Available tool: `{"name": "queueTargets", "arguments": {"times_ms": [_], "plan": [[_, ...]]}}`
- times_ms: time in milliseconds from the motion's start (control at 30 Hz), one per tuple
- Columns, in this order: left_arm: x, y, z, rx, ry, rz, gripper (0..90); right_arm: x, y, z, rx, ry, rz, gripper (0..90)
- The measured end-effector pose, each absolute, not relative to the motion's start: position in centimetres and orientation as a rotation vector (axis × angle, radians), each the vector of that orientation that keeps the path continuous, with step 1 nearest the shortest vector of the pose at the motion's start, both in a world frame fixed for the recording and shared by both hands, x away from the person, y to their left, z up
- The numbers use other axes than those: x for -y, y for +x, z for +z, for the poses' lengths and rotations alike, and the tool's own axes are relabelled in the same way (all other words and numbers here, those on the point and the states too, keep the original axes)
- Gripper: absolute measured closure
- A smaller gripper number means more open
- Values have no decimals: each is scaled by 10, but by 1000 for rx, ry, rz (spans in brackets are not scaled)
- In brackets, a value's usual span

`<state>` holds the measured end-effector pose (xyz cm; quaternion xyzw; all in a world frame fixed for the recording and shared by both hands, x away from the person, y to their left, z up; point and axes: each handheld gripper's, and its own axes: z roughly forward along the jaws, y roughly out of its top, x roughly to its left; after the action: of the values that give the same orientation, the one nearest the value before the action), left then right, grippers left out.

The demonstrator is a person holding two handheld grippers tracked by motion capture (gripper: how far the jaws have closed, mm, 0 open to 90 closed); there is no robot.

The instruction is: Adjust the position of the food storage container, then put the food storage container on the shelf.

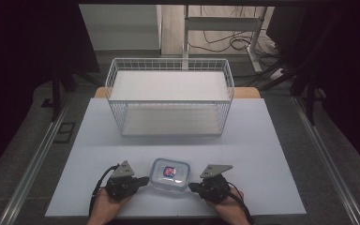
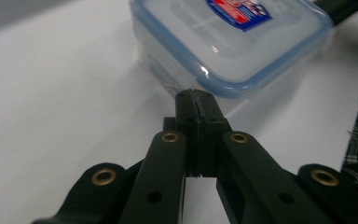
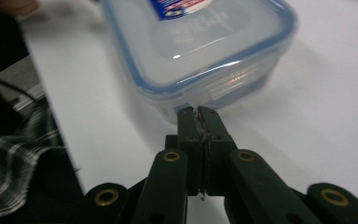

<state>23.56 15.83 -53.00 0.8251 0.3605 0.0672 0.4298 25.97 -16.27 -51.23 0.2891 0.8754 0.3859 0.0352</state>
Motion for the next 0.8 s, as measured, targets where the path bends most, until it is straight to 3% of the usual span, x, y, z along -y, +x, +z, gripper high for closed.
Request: {"name": "queueTargets", "arguments": {"times_ms": [300, 467, 533, 667, 700, 733, 800], "plan": [[-148, 226, -528, -852, 2068, 130, 897, 173, 269, -513, -2654, 945, 1202, 854], [-157, 227, -529, -893, 2082, 170, 853, 181, 270, -510, -2608, 944, 1172, 774], [-161, 227, -529, -914, 2079, 191, 758, 186, 271, -508, -2587, 957, 1180, 710], [-166, 230, -530, -942, 2019, 229, 393, 192, 273, -507, -2558, 965, 1161, 519], [-166, 230, -530, -942, 2019, 229, 319, 192, 273, -507, -2558, 965, 1161, 519], [-168, 231, -530, -932, 1992, 252, 295, 193, 272, -506, -2527, 951, 1141, 397], [-170, 232, -530, -922, 1978, 288, 221, 193, 273, -506, -2511, 955, 1137, 304]]}}
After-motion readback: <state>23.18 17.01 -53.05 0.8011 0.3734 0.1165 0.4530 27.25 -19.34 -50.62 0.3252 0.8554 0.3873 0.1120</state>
